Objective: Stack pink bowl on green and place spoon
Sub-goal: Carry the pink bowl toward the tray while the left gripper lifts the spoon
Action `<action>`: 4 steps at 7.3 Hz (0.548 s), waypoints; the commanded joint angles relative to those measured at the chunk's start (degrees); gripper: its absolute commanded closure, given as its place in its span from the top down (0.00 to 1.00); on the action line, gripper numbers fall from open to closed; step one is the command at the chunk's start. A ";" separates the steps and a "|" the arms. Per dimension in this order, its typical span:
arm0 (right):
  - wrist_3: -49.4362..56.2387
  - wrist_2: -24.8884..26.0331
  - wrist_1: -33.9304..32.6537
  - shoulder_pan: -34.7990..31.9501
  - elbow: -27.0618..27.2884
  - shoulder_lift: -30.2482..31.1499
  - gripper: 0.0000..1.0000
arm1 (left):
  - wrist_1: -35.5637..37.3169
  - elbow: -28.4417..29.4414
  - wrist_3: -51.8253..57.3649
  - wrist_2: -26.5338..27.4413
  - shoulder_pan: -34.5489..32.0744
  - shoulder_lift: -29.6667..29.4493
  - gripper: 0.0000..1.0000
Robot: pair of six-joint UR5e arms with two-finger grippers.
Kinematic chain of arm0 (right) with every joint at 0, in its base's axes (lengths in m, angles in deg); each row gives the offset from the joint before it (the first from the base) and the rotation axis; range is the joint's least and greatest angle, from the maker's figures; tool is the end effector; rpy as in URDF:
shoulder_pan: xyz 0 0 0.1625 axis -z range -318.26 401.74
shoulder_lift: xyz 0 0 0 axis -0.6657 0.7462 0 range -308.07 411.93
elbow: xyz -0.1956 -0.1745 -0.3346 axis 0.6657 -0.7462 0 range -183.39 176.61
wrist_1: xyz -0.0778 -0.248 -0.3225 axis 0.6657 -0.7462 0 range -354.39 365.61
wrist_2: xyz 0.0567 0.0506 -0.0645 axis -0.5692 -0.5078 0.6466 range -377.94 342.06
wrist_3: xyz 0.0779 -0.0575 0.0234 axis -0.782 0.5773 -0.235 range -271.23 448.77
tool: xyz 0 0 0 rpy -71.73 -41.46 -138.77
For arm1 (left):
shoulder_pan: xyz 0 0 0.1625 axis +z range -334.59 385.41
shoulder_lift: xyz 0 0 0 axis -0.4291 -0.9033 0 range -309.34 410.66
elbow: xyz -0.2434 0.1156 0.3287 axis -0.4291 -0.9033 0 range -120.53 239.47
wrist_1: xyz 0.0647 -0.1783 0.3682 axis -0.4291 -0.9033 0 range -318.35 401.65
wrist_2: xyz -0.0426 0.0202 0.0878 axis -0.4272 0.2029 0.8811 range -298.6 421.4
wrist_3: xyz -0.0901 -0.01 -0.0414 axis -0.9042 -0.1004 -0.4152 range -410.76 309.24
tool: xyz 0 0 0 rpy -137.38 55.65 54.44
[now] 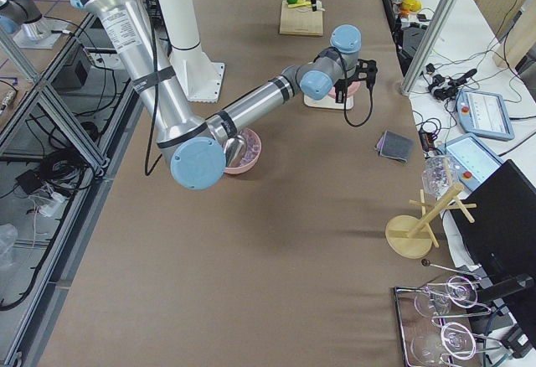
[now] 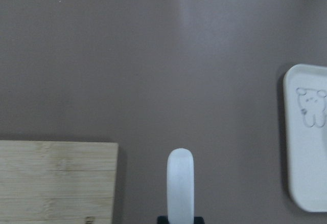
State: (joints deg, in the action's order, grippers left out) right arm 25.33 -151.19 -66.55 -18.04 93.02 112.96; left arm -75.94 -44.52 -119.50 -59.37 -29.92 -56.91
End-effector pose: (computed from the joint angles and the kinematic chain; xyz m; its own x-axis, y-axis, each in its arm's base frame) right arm -0.2677 -0.5887 0.2709 0.4275 0.0867 0.8999 -0.1810 0.9834 -0.0087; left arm 0.2662 -0.5297 0.3209 0.4374 -0.0849 -0.8952 0.3199 0.9451 0.0667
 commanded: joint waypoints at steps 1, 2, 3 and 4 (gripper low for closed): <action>-6.50 10.32 -0.01 9.98 -0.43 -4.42 0.00 | -0.18 0.97 -6.06 0.18 0.13 -4.04 0.00; -9.22 14.81 0.08 13.95 -1.13 -6.26 0.00 | -0.27 1.76 -6.06 0.27 0.13 -4.48 0.00; -10.82 15.55 1.13 15.55 -1.92 -7.32 0.00 | -0.27 2.64 -6.14 0.36 0.22 -4.92 0.00; -13.70 16.86 8.01 16.61 -5.58 -7.60 0.00 | -0.53 3.08 -6.14 0.36 0.22 -5.19 0.00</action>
State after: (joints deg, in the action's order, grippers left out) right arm 14.75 -136.34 -63.98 -3.46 90.51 106.24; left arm -76.27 -42.17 -125.53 -59.05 -29.73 -61.65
